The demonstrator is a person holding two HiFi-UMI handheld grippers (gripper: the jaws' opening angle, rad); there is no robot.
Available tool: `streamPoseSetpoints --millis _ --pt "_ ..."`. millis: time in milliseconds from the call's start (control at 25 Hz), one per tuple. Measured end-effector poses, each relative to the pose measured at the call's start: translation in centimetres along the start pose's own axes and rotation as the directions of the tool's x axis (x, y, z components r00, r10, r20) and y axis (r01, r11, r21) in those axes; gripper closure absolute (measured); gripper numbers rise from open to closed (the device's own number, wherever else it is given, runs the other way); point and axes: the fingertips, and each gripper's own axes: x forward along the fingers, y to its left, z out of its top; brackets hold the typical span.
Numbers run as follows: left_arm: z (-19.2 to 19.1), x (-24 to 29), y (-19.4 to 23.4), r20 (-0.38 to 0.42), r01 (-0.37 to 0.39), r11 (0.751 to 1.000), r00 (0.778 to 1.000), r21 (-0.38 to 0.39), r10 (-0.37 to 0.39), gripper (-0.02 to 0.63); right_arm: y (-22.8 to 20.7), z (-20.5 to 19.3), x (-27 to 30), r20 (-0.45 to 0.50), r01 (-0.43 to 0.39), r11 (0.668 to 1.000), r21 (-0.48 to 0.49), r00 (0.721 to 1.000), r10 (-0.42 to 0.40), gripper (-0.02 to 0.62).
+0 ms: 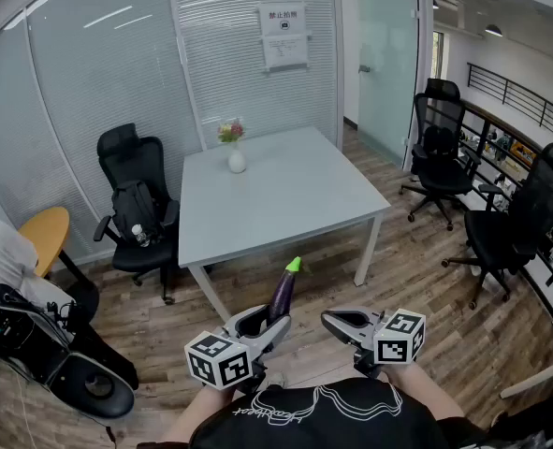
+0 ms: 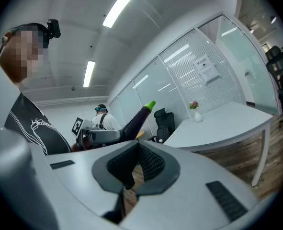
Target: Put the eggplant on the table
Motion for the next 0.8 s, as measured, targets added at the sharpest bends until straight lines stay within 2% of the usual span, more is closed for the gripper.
streamPoseSetpoints --millis 200,800 --pt "-1.3 -0.7 1.0 0.000 -0.009 1.000 1.000 -0.003 0.009 0.393 0.5 -1.7 1.0 -0.004 -0.008 1.000 -0.010 1.000 0.008 0.588" --pt "-1.6 -0.1 -2.4 -0.029 0.009 1.000 1.000 0.008 -0.009 0.393 1.4 -1.3 -1.7 0.025 -0.010 1.000 0.022 1.000 0.010 0.588"
